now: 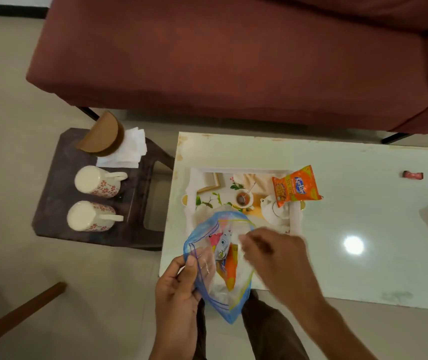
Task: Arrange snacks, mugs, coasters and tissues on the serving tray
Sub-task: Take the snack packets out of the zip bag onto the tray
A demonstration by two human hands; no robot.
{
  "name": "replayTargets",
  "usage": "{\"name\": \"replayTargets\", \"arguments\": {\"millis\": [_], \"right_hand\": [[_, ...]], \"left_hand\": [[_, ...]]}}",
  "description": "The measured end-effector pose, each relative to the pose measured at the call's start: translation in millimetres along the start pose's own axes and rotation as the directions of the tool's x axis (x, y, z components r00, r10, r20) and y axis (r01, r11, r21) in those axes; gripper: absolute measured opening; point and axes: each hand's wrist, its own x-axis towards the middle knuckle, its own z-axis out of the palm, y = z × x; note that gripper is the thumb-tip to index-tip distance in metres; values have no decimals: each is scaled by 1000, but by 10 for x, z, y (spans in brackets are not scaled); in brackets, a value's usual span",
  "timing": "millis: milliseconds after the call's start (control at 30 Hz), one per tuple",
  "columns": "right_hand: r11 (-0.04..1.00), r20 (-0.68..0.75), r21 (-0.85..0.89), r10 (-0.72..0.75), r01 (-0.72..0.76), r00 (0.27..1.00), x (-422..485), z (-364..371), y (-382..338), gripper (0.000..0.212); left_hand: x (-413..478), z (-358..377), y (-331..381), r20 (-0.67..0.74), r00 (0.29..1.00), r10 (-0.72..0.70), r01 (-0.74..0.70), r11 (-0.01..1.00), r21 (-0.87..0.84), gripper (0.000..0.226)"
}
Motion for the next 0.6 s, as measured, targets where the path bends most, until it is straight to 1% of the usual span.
{"name": "replayTargets", "arguments": {"millis": [33,67,133,167,233,333,400,467,533,600], "right_hand": [[996,70,-75,54,-49,996,-64,109,-141,27],[983,108,-157,115,-97,988,-79,213,-243,31],[942,98,-276,228,-193,969,-38,403,-384,35],[927,82,-302,260,-224,962,-18,477,-424,36],[897,22,-347,301,-275,953,-47,669,-667,39],[875,18,-360,353,-323,936,-55,906,-733,35],[884,38,-351,341,-307,939,-77,943,-714,31],[891,56,-379,291,-249,955,-158,942,-733,35],[884,76,-430,239,-185,968,-284,901,-764,40],[889,70,-433,198,-149,978,-447,875,-902,43]], "left_hand": [[-58,-1,48,12,1000,16,-16,1000,18,22],[-101,-6,89,18,999,34,-34,999,42,21],[-175,-47,147,21,998,62,-64,994,91,20],[-209,-63,169,23,997,67,-69,992,110,21],[-279,-222,359,79,993,85,-97,983,154,23],[-245,-354,385,18,989,146,-146,965,218,21],[-205,-355,326,-46,982,182,-162,945,284,18],[-177,-358,301,-95,978,188,-152,941,303,17],[-155,-373,301,-115,977,177,-137,946,295,17],[-125,-480,370,-111,978,179,-141,947,288,16]]}}
